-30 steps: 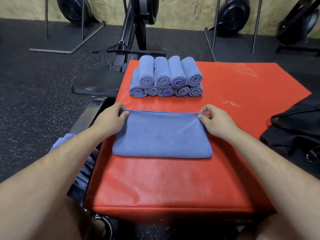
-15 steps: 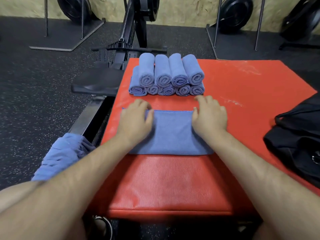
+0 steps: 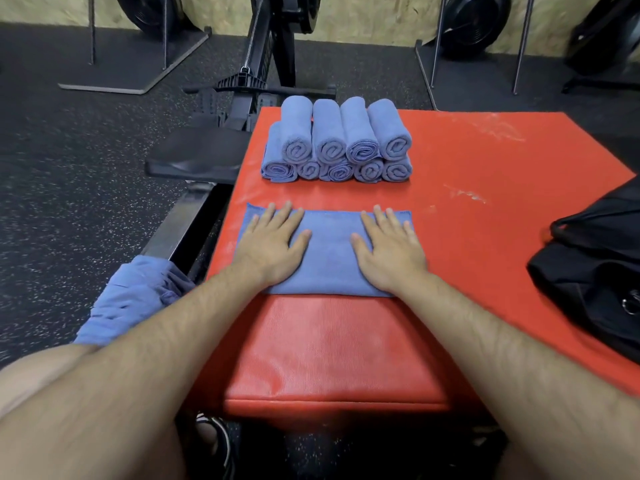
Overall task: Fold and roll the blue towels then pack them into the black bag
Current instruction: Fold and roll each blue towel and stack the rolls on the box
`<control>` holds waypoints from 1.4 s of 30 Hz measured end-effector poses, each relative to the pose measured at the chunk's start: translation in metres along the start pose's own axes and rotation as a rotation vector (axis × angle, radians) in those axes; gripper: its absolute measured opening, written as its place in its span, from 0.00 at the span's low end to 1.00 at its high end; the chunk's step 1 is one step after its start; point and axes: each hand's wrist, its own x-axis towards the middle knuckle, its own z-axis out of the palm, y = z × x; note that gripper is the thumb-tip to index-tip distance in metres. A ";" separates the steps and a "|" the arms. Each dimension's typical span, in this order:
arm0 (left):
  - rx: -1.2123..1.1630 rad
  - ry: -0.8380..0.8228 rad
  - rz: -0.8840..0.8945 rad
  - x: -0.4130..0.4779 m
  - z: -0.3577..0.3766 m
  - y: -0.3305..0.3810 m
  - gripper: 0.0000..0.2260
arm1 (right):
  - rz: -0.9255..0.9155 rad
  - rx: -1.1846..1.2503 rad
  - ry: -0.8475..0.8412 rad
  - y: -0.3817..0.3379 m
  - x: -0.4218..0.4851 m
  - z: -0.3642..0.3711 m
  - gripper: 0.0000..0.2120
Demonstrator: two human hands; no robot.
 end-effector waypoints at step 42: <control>-0.161 -0.123 0.471 -0.079 -0.042 0.004 0.09 | -0.504 -0.076 0.002 -0.005 -0.070 -0.039 0.16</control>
